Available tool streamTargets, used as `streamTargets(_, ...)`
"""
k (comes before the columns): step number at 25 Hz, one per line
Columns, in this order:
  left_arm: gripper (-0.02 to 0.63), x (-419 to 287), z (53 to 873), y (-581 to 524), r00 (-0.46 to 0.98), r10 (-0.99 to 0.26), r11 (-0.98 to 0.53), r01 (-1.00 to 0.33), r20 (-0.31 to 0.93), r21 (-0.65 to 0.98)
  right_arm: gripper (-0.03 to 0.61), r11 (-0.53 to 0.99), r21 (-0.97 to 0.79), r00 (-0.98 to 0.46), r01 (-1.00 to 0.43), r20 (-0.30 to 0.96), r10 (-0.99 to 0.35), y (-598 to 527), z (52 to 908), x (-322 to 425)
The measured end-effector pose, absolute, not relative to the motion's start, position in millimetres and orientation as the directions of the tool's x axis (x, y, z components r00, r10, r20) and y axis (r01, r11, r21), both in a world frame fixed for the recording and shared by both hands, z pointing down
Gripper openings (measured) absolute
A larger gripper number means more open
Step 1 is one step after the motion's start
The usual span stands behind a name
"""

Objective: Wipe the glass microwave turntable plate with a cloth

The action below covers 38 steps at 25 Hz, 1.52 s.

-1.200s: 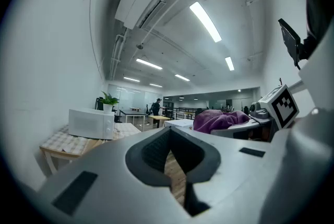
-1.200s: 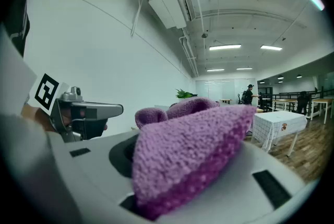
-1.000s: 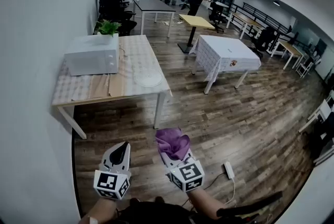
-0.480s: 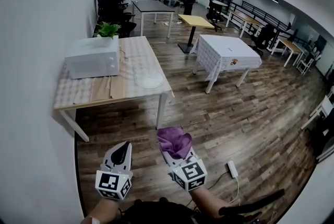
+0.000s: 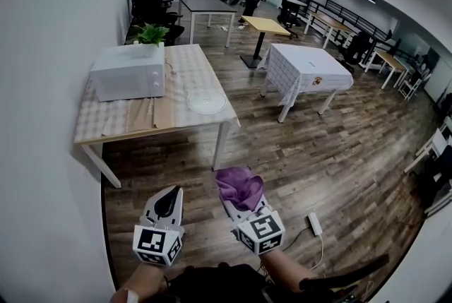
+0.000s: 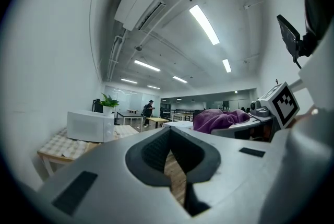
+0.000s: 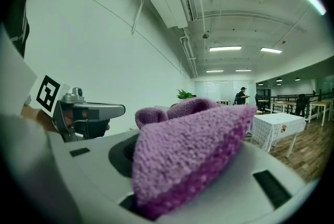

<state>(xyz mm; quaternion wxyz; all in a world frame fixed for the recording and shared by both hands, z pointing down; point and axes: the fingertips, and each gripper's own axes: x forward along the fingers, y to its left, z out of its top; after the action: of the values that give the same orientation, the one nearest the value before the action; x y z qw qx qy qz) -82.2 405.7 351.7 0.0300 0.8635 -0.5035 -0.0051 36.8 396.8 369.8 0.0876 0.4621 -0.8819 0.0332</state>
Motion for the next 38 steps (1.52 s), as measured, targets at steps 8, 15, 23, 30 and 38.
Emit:
streamTargets(8,0.002,-102,361,408,0.52,-0.854,-0.518,-0.852,0.017,0.073,0.138,0.542,0.031,-0.526,-0.84,0.198,-0.827,397,375,20)
streamTargets(15,0.003,-106,364,390,0.519,-0.855,-0.518,-0.853,0.01,0.063,0.138,0.541,0.041,-0.526,-0.84,0.185,-0.83,370,375,19)
streamTargets(23,0.003,-101,364,340,0.503,-0.864,-0.501,-0.864,0.023,0.049,0.138,0.55,0.034,-0.537,-0.835,0.172,-0.826,313,376,27)
streamTargets(30,0.003,-84,363,280,0.488,-0.873,-0.486,-0.873,0.027,0.051,0.14,0.571,0.017,-0.56,-0.82,0.178,-0.809,258,381,41)
streamTargets(38,0.003,-65,366,215,0.472,-0.88,-0.47,-0.881,0.049,0.05,0.14,0.596,-0.005,-0.586,-0.803,0.194,-0.787,197,388,57)
